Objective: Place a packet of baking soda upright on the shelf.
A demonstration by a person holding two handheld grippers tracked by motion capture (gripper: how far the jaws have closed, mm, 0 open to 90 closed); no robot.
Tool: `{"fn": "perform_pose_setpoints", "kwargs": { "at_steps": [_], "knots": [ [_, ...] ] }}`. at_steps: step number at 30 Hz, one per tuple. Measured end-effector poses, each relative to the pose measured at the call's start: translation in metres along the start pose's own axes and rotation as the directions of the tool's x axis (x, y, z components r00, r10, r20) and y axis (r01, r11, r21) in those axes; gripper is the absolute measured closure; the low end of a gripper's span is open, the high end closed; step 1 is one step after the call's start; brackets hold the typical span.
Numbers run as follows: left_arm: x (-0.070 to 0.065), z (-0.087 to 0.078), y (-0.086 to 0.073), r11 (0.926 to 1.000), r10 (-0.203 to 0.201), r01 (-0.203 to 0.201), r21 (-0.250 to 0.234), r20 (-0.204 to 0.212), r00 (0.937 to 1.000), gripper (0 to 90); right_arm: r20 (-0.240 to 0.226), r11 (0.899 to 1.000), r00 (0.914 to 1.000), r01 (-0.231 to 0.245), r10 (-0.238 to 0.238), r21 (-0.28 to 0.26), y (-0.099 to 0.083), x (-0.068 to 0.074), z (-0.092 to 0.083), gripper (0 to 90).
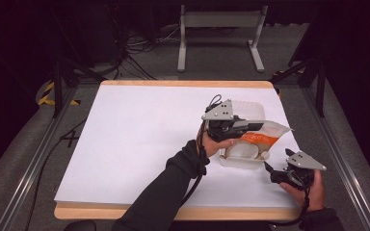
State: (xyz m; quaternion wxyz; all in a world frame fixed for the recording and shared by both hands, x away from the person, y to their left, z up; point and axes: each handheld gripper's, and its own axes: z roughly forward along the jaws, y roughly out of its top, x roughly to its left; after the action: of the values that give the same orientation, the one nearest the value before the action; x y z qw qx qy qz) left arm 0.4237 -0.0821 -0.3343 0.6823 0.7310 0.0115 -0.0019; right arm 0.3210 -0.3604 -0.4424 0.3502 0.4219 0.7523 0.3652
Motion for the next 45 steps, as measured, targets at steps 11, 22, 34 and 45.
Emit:
{"fn": "perform_pose_setpoints", "kwargs": {
  "at_steps": [11,22,34,45],
  "knots": [
    [0.002,0.0,-0.025,0.9985,-0.02,0.021,0.051,-0.015,0.9997,89.8,0.002,1.0,1.0,0.0,0.0,0.001,0.0,0.0,0.0,11.5],
    [0.002,-0.01,-0.03,0.9956,-0.006,0.011,0.093,-0.045,0.999,89.8,0.004,1.0,1.0,0.004,-0.004,0.003,0.0,0.0,0.0,11.5],
    [0.0,-0.009,-0.027,0.9927,0.014,-0.005,0.121,-0.069,0.9975,89.7,0.001,1.0,1.0,0.006,-0.006,0.003,0.0,0.001,0.0,11.5],
    [-0.005,-0.012,-0.016,0.982,0.06,-0.041,0.185,-0.101,0.993,88.4,-0.001,1.0,0.9999,0.012,-0.012,0.004,0.0,0.001,0.0,11.5]
  ]
}}
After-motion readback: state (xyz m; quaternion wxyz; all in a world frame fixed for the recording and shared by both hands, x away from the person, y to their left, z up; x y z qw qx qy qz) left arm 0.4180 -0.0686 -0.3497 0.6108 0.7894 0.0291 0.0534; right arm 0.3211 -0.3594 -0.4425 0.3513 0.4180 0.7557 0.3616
